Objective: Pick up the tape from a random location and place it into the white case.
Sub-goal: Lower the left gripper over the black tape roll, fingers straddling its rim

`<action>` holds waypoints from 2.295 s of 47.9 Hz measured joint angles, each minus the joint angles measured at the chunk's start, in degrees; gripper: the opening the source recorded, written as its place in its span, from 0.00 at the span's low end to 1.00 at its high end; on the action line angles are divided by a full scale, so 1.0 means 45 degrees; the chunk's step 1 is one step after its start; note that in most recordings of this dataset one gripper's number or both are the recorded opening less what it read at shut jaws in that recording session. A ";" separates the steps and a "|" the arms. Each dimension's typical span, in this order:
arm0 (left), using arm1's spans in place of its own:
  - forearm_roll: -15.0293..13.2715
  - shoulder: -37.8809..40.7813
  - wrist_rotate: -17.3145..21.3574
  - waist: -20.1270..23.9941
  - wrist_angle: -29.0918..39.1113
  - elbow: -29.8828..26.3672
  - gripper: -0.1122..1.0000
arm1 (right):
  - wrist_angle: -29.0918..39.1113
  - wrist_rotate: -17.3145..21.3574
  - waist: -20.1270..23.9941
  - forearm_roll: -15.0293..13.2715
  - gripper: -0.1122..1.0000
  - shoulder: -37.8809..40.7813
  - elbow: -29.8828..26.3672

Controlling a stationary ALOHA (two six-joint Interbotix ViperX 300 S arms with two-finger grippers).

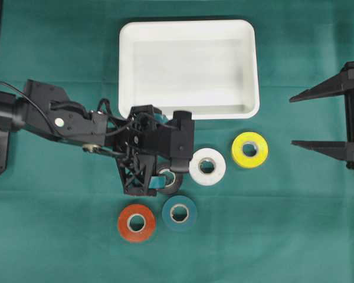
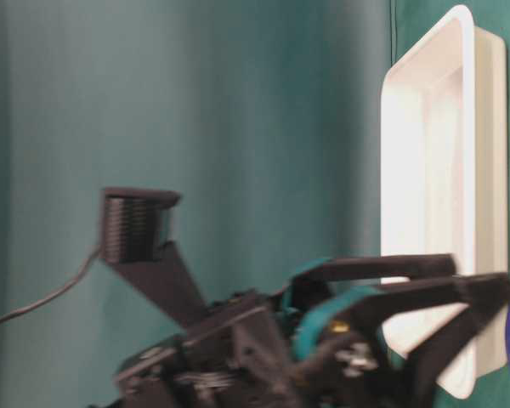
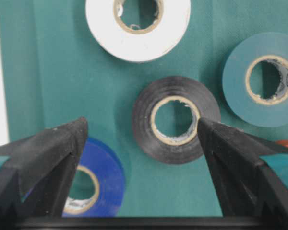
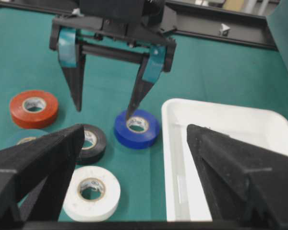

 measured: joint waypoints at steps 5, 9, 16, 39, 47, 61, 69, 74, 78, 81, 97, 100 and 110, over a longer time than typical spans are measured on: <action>0.0000 0.0332 0.0000 -0.0059 -0.0293 0.0117 0.99 | -0.0020 0.0020 0.0020 0.0000 0.91 0.0078 0.0020; 0.0000 0.0547 0.0000 -0.0117 -0.0449 0.0156 0.99 | -0.0020 0.0000 0.0000 0.0000 0.91 0.0137 0.0020; 0.0000 0.0879 0.0000 -0.0156 -0.0684 0.0195 0.99 | -0.0020 0.0020 0.0000 0.0000 0.91 0.0234 0.0020; 0.0020 0.2031 0.0000 -0.0098 -0.1563 0.0293 0.99 | 0.0000 0.0020 0.0020 0.0000 0.91 0.0313 0.0020; 0.0000 0.2168 0.0000 -0.0078 -0.1602 0.0293 0.99 | 0.0000 0.0020 0.0000 0.0000 0.91 0.0313 0.0020; 0.0000 0.2168 0.0039 -0.0078 -0.1660 0.0293 0.81 | 0.0000 0.0020 0.0000 0.0000 0.91 0.0371 0.0020; 0.0000 0.2148 0.0098 -0.0059 -0.1484 0.0332 0.36 | 0.0000 0.0020 0.0000 0.0000 0.91 0.0371 0.0020; 0.0000 0.2148 0.0137 -0.0059 -0.1367 0.0332 0.26 | 0.0000 0.0000 0.0020 0.0000 0.91 0.0371 0.0000; 0.0000 0.2148 0.0137 -0.0078 -0.1309 0.0332 0.26 | 0.0000 0.0020 0.0000 0.0000 0.91 0.0371 0.0020; 0.0000 0.2148 0.0098 -0.0059 -0.1309 0.0332 0.26 | 0.0000 0.0020 0.0000 0.0000 0.91 0.0391 0.0020; 0.0000 0.2129 0.0098 -0.0098 -0.1133 0.0312 0.26 | 0.0000 0.0000 0.0020 0.0000 0.91 0.0391 0.0020; 0.0000 0.2070 0.0117 -0.0098 -0.0996 0.0312 0.26 | 0.0000 0.0020 0.0020 0.0000 0.91 0.0391 0.0020; 0.0000 0.1582 0.0117 -0.0137 -0.0469 0.0254 0.26 | 0.0059 0.0020 0.0000 0.0000 0.91 0.0410 0.0020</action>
